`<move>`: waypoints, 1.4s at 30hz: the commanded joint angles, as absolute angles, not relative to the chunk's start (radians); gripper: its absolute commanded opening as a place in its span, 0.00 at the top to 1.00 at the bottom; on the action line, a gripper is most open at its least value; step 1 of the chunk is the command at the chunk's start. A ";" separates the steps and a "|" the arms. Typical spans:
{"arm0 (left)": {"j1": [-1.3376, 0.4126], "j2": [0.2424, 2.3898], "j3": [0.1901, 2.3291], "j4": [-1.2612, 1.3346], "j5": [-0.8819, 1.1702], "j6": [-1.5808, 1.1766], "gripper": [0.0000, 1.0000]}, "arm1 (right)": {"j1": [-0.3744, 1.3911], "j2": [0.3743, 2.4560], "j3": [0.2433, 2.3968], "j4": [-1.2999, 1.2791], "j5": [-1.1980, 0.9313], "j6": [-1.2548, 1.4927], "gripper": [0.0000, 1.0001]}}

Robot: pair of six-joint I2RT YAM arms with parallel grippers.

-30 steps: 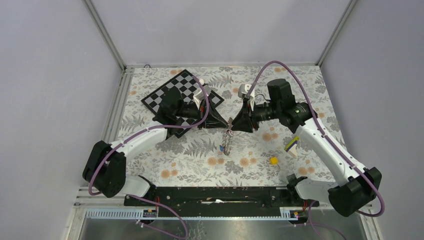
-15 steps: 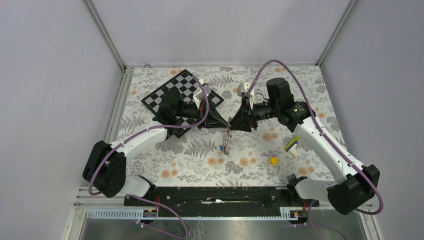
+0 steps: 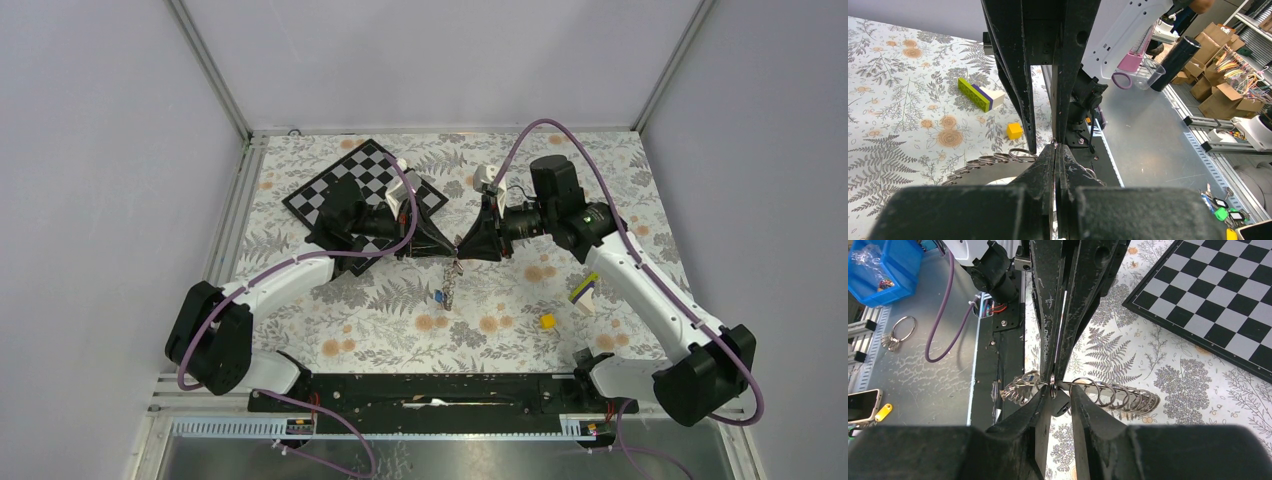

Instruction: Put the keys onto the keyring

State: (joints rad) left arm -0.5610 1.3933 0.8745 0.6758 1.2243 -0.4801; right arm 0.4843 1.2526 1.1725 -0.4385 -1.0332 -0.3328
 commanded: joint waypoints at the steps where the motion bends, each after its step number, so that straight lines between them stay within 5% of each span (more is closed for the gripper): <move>1: -0.560 1.371 0.877 0.758 1.233 -0.486 1.00 | 0.492 1.261 1.164 -0.399 -1.074 -0.317 0.72; 9: -0.560 1.374 0.877 0.762 1.233 -0.486 1.00 | 0.497 1.269 1.156 -0.390 -1.093 -0.310 0.79; 17: -0.560 1.379 0.872 0.763 1.229 -0.478 1.00 | 0.497 1.269 1.166 -0.405 -1.098 -0.319 1.00; 27: -0.557 1.371 0.885 0.667 1.227 -0.384 0.99 | 0.497 1.233 1.197 -0.537 -0.954 -0.441 1.00; 35: -0.555 1.361 0.995 0.293 1.228 -0.076 0.69 | 0.536 1.246 1.278 -0.707 -0.784 -0.556 1.00; 42: -0.559 1.373 1.032 0.204 1.222 0.028 0.59 | 0.629 1.283 1.371 -0.825 -0.628 -0.597 1.00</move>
State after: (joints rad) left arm -0.5587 1.3937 0.9897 0.2588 1.2156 -0.0799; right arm 0.5785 1.2636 1.2766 -0.7448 -0.7315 -0.5480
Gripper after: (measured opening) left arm 0.399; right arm 0.019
